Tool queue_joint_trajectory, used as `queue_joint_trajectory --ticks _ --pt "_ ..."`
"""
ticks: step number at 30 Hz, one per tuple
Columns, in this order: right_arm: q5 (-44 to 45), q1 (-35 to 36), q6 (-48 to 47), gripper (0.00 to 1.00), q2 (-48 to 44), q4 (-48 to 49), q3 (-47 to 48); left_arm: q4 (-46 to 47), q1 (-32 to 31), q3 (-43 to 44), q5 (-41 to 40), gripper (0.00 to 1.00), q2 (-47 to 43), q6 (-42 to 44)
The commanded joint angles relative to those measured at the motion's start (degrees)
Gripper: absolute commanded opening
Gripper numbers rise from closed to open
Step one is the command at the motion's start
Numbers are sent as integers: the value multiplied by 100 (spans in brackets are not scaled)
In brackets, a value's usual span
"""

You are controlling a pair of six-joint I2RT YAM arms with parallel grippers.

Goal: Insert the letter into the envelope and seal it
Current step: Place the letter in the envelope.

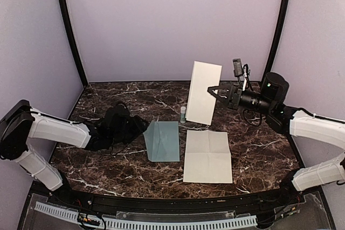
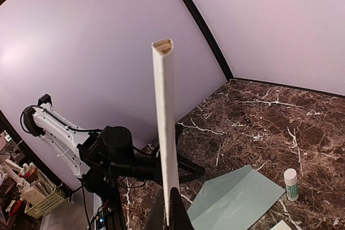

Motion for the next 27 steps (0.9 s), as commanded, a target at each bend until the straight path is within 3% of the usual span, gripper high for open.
queue_joint_trajectory --ticks 1,5,10,15,27 --pt "35 -28 53 0 -64 185 -19 -515 36 60 -527 70 -889 999" --pt "-76 -30 109 0 6 250 -10 -429 519 366 338 76 -1217 1896" --pt "-385 12 112 0 135 297 78 326 774 947 2607 77 -1230 3006" --pt "-579 266 -125 0 229 154 271 685 679 1788 4615 80 -909 3350" --pt "-794 681 -182 0 713 230 709 1393 200 2493 5986 86 3 3150"
